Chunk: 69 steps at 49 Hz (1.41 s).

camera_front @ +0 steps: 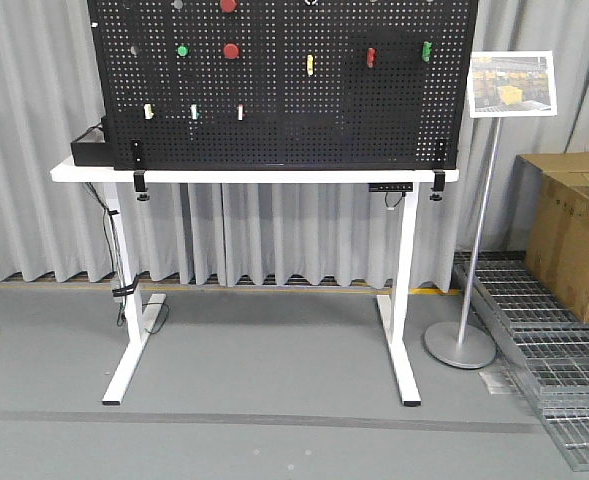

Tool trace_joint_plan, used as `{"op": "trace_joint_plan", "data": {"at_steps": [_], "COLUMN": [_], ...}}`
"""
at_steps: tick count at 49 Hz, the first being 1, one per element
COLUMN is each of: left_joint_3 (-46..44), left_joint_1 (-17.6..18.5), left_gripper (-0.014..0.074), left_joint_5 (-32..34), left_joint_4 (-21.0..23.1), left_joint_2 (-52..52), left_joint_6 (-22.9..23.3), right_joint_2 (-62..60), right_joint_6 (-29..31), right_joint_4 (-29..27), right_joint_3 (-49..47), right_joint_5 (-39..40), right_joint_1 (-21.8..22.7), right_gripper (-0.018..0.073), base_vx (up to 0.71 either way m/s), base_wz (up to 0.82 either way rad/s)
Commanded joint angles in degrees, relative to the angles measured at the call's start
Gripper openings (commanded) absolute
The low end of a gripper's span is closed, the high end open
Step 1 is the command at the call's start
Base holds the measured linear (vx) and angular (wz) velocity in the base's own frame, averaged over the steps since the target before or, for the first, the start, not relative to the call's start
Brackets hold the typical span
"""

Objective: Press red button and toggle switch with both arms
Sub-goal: 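Drive the base forward toward the black pegboard on the white desk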

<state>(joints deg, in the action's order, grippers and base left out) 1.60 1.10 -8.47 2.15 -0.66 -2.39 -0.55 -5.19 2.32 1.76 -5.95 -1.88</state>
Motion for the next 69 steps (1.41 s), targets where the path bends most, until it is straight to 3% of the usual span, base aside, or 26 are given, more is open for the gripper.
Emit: {"op": "trace_joint_plan", "data": {"at_steps": [1,41,69], "left_joint_3": [1.9,1.9,1.9], "left_joint_1": [0.1,0.1,0.1], "left_gripper": [0.0002,0.0002,0.0002], "left_joint_5": [4.9,4.9,4.9], "left_joint_4": [0.5,0.5,0.5], "left_joint_2": [-0.9,-0.9,-0.9], "left_joint_6": [0.5,0.5,0.5], "right_joint_2": [-0.9,-0.9,-0.9], "right_joint_6": [0.3,0.3,0.3], "right_joint_4": [0.2,0.2,0.2], "right_joint_3": [0.6,0.6,0.6], "right_joint_5": [4.9,4.9,4.9], "right_joint_1": [0.2,0.2,0.2], "right_gripper": [0.0000,0.0000,0.0000], "base_vx": [0.00,0.02,0.21], "base_wz": [0.00,0.00,0.07]}}
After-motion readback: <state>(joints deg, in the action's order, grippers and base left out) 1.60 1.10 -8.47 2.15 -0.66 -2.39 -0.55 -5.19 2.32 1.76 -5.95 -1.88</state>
